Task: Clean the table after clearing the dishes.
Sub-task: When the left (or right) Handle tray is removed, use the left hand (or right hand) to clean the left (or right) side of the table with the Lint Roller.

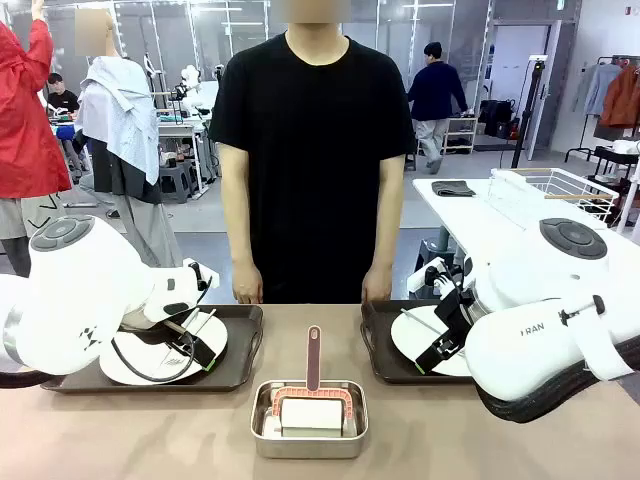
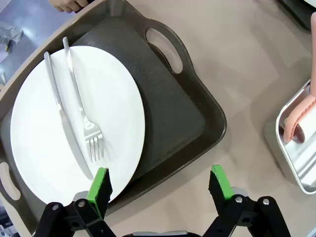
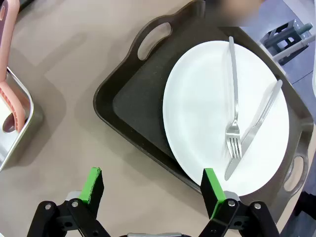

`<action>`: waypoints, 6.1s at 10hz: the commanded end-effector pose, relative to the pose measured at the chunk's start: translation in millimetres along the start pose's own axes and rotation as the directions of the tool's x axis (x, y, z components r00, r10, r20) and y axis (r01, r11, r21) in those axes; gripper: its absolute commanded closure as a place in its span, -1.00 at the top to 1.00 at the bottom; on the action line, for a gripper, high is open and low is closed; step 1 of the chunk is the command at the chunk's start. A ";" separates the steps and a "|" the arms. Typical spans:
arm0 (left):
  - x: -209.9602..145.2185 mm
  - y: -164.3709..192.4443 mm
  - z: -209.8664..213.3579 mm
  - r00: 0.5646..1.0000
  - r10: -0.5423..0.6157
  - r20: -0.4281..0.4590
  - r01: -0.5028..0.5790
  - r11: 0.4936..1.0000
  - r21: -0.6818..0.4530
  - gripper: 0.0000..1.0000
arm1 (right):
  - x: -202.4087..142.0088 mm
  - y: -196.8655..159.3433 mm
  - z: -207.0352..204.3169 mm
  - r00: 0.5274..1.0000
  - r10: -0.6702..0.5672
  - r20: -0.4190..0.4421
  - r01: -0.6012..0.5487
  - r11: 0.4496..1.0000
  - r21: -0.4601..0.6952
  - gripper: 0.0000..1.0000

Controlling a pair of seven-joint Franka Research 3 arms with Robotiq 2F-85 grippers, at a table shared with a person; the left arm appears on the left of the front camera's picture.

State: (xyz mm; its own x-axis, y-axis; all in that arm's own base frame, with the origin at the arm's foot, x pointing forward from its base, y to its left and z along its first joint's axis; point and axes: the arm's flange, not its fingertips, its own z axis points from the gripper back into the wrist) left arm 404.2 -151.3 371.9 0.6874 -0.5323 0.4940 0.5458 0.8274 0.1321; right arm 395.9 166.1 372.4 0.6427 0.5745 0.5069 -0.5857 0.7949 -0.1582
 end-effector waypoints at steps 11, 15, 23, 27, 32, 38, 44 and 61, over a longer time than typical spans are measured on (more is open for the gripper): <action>21.9 20.6 10.6 1.000 0.002 -0.025 -0.004 0.997 -0.076 1.00 | 26.2 -22.9 9.1 0.999 -0.045 0.012 0.044 0.992 0.114 1.00; 51.0 78.1 54.8 0.996 0.085 -0.025 -0.086 0.864 -0.496 1.00 | 75.0 -77.8 39.9 0.990 -0.143 0.007 0.135 0.951 0.277 1.00; -129.6 256.6 127.5 0.831 0.542 0.129 -0.150 0.441 -0.885 1.00 | -65.8 -228.7 100.6 0.705 -0.697 -0.132 0.413 0.252 0.875 1.00; -223.1 308.4 158.7 0.679 0.706 0.201 -0.199 0.441 -0.875 1.00 | -168.7 -290.7 133.8 0.482 -0.868 -0.122 0.509 0.165 0.845 1.00; -254.4 320.3 164.2 0.591 0.780 0.205 -0.288 0.441 -0.850 1.00 | -231.7 -314.1 155.2 0.322 -0.943 -0.086 0.580 0.125 0.805 1.00; -252.9 319.6 163.1 0.609 0.769 0.194 -0.283 0.439 -0.853 1.00 | -236.5 -319.2 152.5 0.351 -0.933 -0.078 0.579 0.150 0.802 1.00; -252.9 319.6 163.1 0.609 0.769 0.194 -0.283 0.439 -0.853 1.00 | -236.5 -319.2 152.5 0.351 -0.933 -0.078 0.579 0.150 0.802 1.00; -252.9 319.6 163.1 0.609 0.769 0.194 -0.283 0.439 -0.853 1.00 | -236.5 -319.2 152.5 0.351 -0.933 -0.078 0.579 0.150 0.802 1.00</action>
State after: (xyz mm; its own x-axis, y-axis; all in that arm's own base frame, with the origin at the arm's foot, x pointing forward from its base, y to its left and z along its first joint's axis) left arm 329.8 274.3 428.5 0.7484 0.3423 0.5681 0.4537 0.3605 -0.8150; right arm 357.2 -252.2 432.0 0.8106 -0.5250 0.2594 -0.1126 0.2951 0.9488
